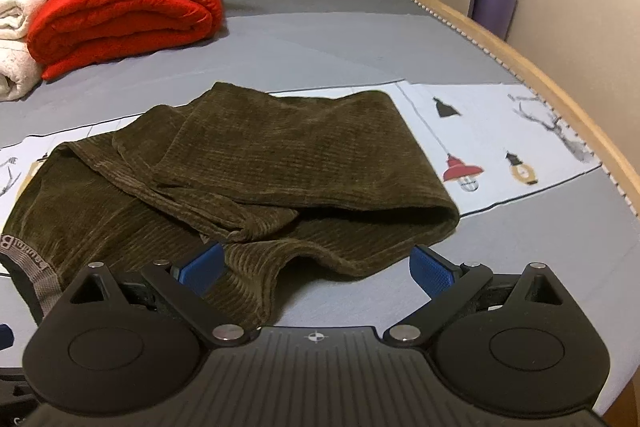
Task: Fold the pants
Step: 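Move both grippers toward the olive corduroy pants, left toward the waistband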
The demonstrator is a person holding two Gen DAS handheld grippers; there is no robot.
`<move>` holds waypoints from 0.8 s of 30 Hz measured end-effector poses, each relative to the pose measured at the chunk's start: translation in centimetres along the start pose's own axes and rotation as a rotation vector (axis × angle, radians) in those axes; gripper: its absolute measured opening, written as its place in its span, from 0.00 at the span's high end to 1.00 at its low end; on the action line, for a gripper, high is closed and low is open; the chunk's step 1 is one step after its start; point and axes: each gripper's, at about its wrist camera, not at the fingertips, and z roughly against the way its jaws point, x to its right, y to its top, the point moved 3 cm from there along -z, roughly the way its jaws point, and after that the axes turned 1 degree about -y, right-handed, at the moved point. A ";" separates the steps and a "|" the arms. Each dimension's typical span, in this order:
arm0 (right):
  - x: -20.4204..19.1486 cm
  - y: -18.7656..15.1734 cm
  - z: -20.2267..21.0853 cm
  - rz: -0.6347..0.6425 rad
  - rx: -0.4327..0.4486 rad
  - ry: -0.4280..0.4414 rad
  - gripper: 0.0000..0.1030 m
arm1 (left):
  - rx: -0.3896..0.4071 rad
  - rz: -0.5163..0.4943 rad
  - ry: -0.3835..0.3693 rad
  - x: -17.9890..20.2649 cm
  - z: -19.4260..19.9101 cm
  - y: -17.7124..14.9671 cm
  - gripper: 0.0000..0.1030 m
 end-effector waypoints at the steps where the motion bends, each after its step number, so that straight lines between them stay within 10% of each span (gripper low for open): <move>1: 0.0 0.0 -0.1 -0.002 -0.006 0.003 0.04 | -0.001 0.001 0.000 0.0 0.0 0.0 0.00; 17: -0.4 -0.3 -0.6 -0.034 -0.064 0.084 0.04 | -0.026 0.011 -0.002 -0.5 -0.5 -0.4 0.00; 24: -0.2 -0.3 -1.3 -0.080 -0.108 0.134 0.22 | -0.130 0.104 -0.018 -2.7 -2.4 -1.0 0.01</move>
